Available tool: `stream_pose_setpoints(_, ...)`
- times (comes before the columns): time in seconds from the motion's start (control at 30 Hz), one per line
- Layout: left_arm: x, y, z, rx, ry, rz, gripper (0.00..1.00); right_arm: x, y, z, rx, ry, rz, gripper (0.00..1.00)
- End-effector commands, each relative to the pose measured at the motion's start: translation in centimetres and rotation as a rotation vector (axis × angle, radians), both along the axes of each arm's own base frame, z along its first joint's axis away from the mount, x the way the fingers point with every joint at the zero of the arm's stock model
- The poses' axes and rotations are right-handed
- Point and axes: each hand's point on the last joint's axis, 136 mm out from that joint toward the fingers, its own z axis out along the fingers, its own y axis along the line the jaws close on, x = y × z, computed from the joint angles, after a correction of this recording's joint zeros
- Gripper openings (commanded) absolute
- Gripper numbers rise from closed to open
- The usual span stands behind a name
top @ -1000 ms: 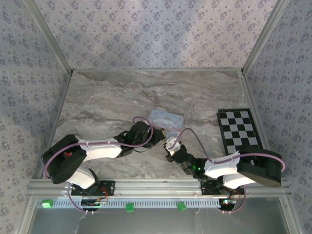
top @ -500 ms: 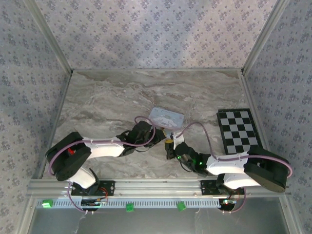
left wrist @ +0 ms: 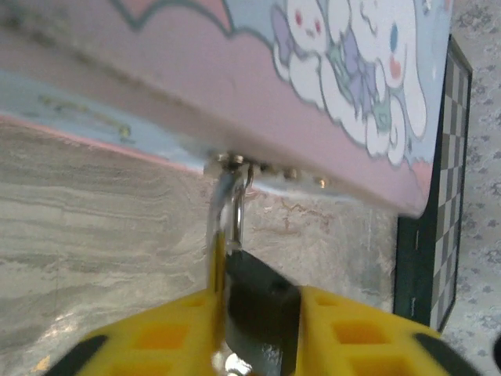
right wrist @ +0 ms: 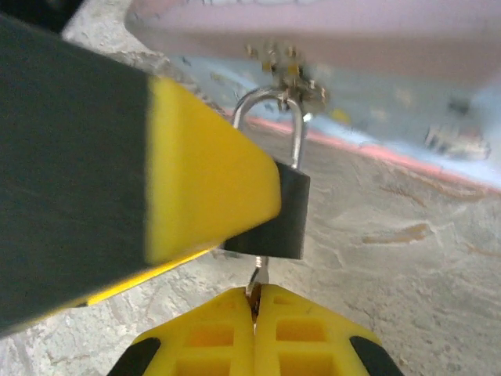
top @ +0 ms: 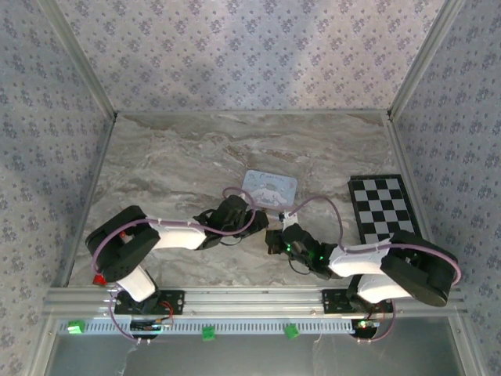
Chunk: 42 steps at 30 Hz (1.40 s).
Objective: Unlock the padlock with the key
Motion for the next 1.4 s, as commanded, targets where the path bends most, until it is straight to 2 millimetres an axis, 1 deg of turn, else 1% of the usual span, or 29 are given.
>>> stream_pose_setpoints(0.0,1.5,-0.1,1.2,-0.011,-0.053,-0.034,0.37,0.1,-0.1,-0.8,0.038,0.067,-0.044,0.0)
stream_pose_setpoints(0.17,2.1,1.2,1.1,0.033,-0.062,-0.047,0.42,0.2,-0.6,-1.5,0.032,0.092,-0.067,0.0)
stream_pose_setpoints(0.3,2.6,3.1,1.4,0.098,-0.088,-0.033,0.45,0.2,-1.1,-1.9,0.032,0.102,-0.083,0.0)
stream_pose_setpoints(0.4,3.1,4.2,2.5,0.146,-0.139,-0.049,0.47,0.3,-1.3,-1.9,0.043,0.107,-0.093,0.0)
stream_pose_setpoints(0.53,3.4,4.8,5.0,0.208,-0.255,-0.141,0.5,0.6,-1.4,-1.8,0.066,0.11,-0.095,0.0)
stream_pose_setpoints(0.6,3.7,5.4,5.9,0.25,-0.294,-0.164,0.52,0.9,-1.6,-1.7,0.075,0.117,-0.101,0.0)
stream_pose_setpoints(0.7,4.8,6.8,6.5,0.301,-0.32,-0.154,0.54,1.6,-2.4,-1.7,0.078,0.121,-0.126,0.0)
stream_pose_setpoints(0.8,6.2,8.3,6.3,0.371,-0.309,-0.111,0.54,2.4,-3.9,-1.9,0.056,0.129,-0.171,0.0)
stream_pose_setpoints(0.83,6.6,8.5,6.1,0.388,-0.304,-0.109,0.54,2.7,-4.6,-2.0,0.049,0.134,-0.194,0.0)
stream_pose_setpoints(0.9,7.2,8.1,5.8,0.39,-0.298,-0.11,0.54,3.3,-5.7,-1.9,0.05,0.128,-0.224,0.0)
stream_pose_setpoints(1.07,8.4,5.8,5.8,0.316,-0.283,-0.121,0.53,4.6,-7.8,-1.4,0.056,0.121,-0.265,0.0)
stream_pose_setpoints(1.17,9.1,4.4,5.8,0.284,-0.278,-0.135,0.52,5.0,-8.3,-1.3,0.05,0.129,-0.274,0.0)
stream_pose_setpoints(1.23,9.4,3.6,5.7,0.28,-0.274,-0.142,0.52,4.9,-8.8,-1.8,0.021,0.158,-0.284,0.0)
stream_pose_setpoints(1.37,10.0,2.2,4.9,0.286,-0.246,-0.147,0.51,4.8,-9.4,-2.3,0.039,0.187,-0.291,0.01)
